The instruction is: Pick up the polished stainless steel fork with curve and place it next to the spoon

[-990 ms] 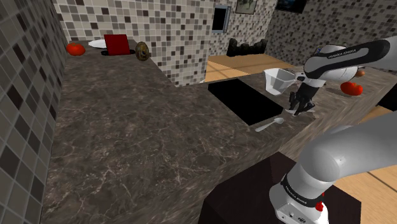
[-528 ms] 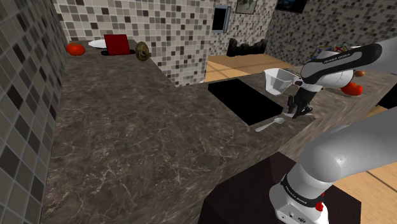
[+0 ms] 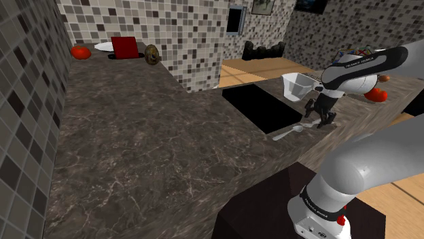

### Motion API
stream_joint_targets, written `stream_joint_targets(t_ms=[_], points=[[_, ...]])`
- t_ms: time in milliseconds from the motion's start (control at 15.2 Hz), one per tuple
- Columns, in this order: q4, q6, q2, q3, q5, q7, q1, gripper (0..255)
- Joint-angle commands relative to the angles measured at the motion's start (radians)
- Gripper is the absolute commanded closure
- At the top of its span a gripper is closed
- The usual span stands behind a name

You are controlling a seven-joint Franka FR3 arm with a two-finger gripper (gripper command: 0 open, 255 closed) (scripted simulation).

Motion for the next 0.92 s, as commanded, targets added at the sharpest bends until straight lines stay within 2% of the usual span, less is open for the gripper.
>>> stream_joint_targets(t_ms=[0,66,330,858], points=[[0.0,0.0,0.0,0.0,0.0,0.0,0.0,0],[0.0,0.0,0.0,0.0,0.0,0.0,0.0,0],[0.074,-0.157,-0.085,0.075,-0.002,0.017,-0.034,0],[0.074,-0.156,-0.085,0.076,-0.002,0.017,-0.034,0]])
